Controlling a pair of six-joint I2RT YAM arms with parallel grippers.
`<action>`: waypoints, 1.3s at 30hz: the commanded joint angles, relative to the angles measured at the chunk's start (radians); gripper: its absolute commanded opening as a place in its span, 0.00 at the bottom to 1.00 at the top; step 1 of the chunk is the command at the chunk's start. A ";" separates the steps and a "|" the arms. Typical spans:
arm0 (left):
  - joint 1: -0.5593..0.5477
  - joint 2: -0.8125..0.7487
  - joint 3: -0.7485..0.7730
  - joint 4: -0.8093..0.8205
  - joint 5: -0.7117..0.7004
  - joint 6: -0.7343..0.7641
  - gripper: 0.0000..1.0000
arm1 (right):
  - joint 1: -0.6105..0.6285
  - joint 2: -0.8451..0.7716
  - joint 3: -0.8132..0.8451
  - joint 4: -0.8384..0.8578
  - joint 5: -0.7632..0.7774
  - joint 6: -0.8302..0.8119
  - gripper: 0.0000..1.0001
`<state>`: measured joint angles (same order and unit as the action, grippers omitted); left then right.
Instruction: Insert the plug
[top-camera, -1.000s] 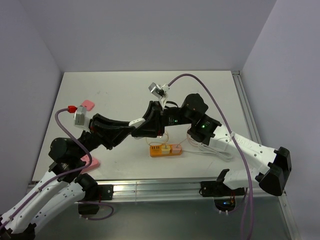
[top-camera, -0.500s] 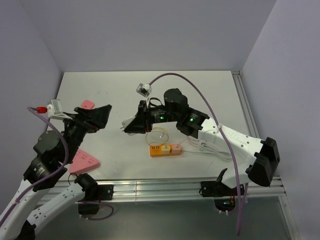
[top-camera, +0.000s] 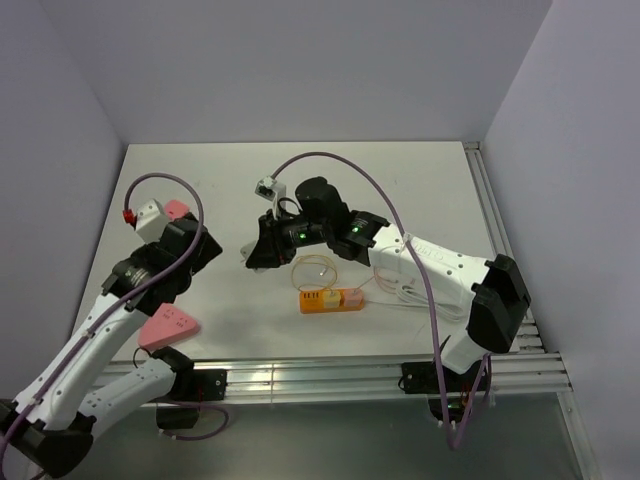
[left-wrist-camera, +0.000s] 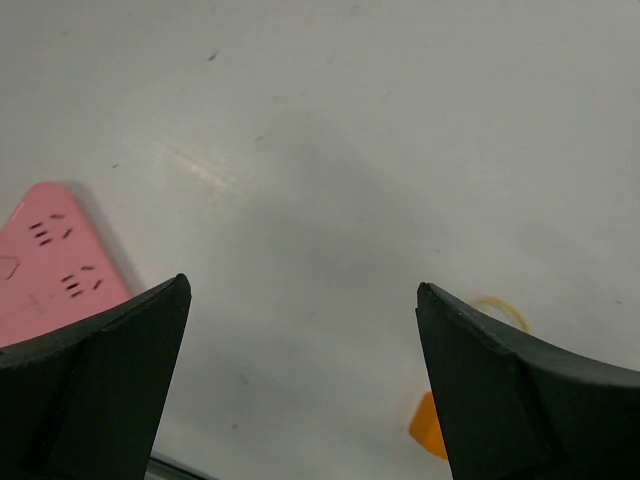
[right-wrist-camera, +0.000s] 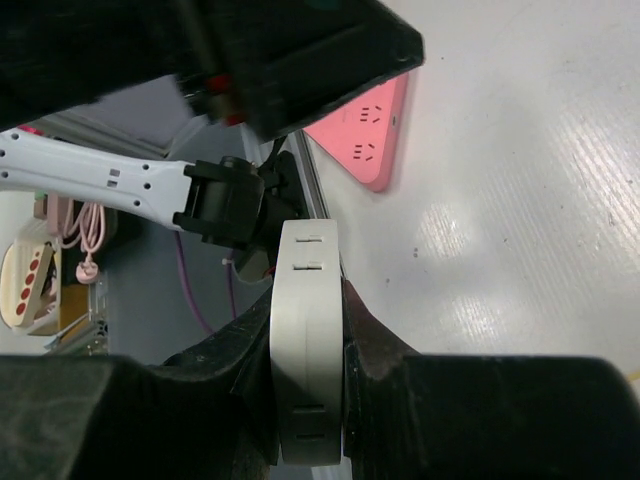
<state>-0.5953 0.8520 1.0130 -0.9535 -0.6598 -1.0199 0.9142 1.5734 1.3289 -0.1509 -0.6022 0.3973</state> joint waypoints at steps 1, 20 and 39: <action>0.115 0.044 -0.039 -0.067 0.078 -0.032 1.00 | 0.012 -0.029 0.001 0.053 0.001 -0.026 0.00; 0.782 0.165 -0.148 -0.180 0.111 -0.226 1.00 | 0.012 -0.084 -0.158 0.102 -0.036 -0.051 0.00; 1.020 0.320 -0.300 -0.143 0.319 -0.296 0.89 | 0.048 -0.023 -0.094 0.064 -0.047 -0.074 0.00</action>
<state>0.4213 1.2160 0.7494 -1.1145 -0.4084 -1.3125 0.9382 1.5322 1.1599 -0.0956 -0.6537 0.3481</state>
